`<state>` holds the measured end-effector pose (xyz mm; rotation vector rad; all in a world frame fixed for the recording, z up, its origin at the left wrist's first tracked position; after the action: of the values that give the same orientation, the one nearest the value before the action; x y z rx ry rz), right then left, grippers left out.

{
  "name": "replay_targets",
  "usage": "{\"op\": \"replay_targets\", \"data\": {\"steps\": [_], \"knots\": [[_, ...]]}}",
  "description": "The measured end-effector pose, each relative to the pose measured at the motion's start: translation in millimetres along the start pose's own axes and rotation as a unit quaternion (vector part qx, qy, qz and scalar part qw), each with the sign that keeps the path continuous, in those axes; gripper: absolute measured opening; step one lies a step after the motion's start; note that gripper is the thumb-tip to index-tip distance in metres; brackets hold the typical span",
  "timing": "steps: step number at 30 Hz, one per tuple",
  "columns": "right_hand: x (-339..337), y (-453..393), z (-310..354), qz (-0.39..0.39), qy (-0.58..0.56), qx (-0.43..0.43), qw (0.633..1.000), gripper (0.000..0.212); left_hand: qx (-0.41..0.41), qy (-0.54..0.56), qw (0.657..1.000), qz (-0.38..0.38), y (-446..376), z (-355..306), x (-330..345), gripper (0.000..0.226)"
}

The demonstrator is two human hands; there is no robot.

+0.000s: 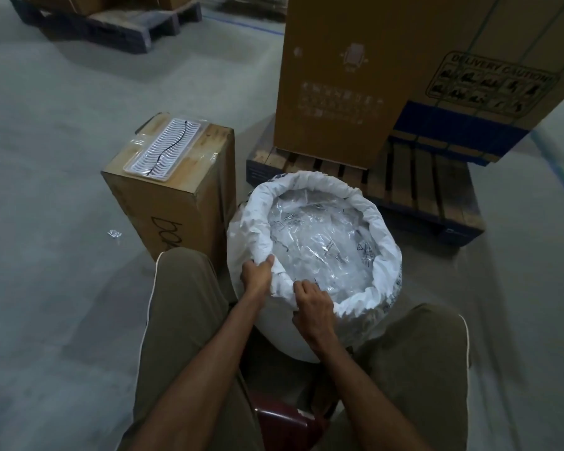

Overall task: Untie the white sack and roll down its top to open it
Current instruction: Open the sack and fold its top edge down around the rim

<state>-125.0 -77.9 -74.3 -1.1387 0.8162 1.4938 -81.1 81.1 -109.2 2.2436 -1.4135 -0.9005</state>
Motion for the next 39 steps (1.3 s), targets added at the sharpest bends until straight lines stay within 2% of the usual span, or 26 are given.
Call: {"op": "replay_targets", "data": {"steps": [1, 3, 6, 7, 9, 11, 12, 13, 15, 17, 21, 24, 26, 28, 32, 34, 36, 39], "knots": [[0, -2, -4, 0.018, -0.031, 0.012, 0.999, 0.049, -0.019, 0.025, 0.999, -0.006, -4, 0, -1, 0.062], [2, -10, -10, 0.059, -0.118, 0.057, 0.990, 0.067, -0.068, 0.107, 0.992, 0.002, -10, 5, 1, 0.055], [9, -34, -10, 0.113, -0.195, 0.117, 0.967, 0.086, -0.122, 0.215, 0.966, 0.080, -13, 18, 14, 0.047], [11, -44, -5, 0.132, -0.199, 0.112, 0.965, 0.081, -0.129, 0.246, 0.956, 0.092, -13, 18, 15, 0.046], [12, -58, 2, 0.139, -0.190, 0.106, 0.966, 0.053, -0.124, 0.275, 0.950, 0.085, -16, 17, 9, 0.041], [10, -67, 7, 0.123, -0.177, 0.107, 0.971, 0.043, -0.099, 0.224, 0.965, 0.096, -19, 11, 4, 0.030], [10, -68, 10, 0.118, -0.171, 0.105, 0.973, 0.042, -0.091, 0.194, 0.970, 0.116, -18, 7, 4, 0.031], [10, -69, 14, 0.112, -0.158, 0.097, 0.976, 0.039, -0.080, 0.142, 0.980, 0.112, -21, 7, 2, 0.045], [14, -69, 22, 0.098, -0.119, 0.060, 0.986, 0.029, -0.014, -0.023, 0.999, 0.033, -26, -1, -9, 0.081], [23, -67, 33, 0.110, -0.075, 0.019, 0.991, 0.022, 0.057, -0.090, 0.994, -0.024, -26, -17, -15, 0.088], [36, -58, 44, 0.106, -0.038, -0.046, 0.993, 0.019, 0.044, -0.085, 0.995, -0.012, -50, -32, -16, 0.076], [29, -59, 41, 0.083, -0.045, -0.045, 0.995, 0.017, -0.006, -0.039, 0.999, -0.015, -65, -33, -22, 0.065], [21, -68, 32, 0.067, -0.108, 0.005, 0.992, 0.030, -0.047, 0.013, 0.999, -0.008, -73, -26, -24, 0.056], [17, -77, 23, 0.053, -0.193, 0.048, 0.979, 0.046, -0.063, 0.082, 0.994, 0.035, -76, -22, -19, 0.039], [31, -85, 32, 0.117, -0.341, 0.057, 0.931, 0.066, -0.107, 0.227, 0.966, 0.060, -86, -4, -12, 0.024], [34, -89, 34, 0.100, -0.345, 0.078, 0.930, 0.058, -0.112, 0.245, 0.959, 0.090, -84, -5, -9, 0.028], [32, -94, 33, 0.059, -0.306, 0.103, 0.945, 0.049, -0.101, 0.225, 0.960, 0.130, -78, -14, -6, 0.044], [28, -96, 39, 0.029, -0.214, 0.085, 0.973, 0.040, 0.005, 0.005, 0.999, 0.035, -81, -33, -22, 0.075]]}}
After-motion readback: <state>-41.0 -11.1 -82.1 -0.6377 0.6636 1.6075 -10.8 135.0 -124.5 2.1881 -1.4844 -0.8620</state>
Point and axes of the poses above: each hand's wrist, its own y-axis away from the middle knuckle, its own x-axis out of the palm, z = x × y, the point moved 7 cm from there along -y, towards the middle knuckle, and after that the axes turned 9 degrees about -y, right-handed, at the moved point
